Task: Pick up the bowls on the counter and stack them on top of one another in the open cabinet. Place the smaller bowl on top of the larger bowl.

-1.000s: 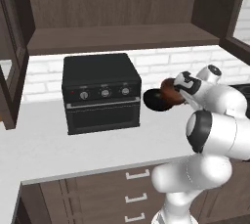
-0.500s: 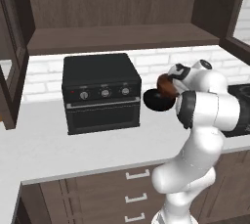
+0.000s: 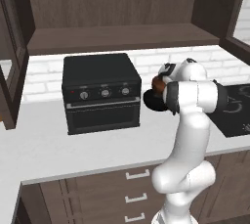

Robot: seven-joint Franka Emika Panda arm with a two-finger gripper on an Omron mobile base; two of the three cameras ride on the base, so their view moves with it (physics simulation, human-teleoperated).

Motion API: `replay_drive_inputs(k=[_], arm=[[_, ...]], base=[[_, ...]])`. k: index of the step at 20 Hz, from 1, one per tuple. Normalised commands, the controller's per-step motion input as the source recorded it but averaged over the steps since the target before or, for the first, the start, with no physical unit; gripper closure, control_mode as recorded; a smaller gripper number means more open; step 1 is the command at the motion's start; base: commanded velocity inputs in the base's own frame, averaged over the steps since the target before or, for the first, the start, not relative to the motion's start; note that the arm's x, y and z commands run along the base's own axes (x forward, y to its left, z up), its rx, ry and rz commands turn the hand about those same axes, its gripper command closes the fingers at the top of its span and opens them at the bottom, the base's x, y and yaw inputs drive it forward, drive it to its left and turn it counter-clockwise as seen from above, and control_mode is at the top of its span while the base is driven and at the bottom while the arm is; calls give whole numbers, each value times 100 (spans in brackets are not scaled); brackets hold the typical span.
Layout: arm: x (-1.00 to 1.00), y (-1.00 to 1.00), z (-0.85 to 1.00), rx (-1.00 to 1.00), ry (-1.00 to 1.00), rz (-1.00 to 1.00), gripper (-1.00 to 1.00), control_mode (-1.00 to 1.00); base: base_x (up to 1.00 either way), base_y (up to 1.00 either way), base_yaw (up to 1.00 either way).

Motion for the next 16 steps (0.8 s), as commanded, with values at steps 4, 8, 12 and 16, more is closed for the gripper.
replay_drive_inputs(k=[4, 8, 12, 16], arm=[[76, 0, -44, 0, 12, 0, 100, -100], [81, 2, -47, 0, 9, 0, 100, -100], [76, 1, -39, 0, 3, 0, -100, -100], [21, 1, 0, 0, 0, 0, -100, -100]], base=[[0, 0, 0], [0, 0, 0], [0, 0, 0], [0, 0, 0]])
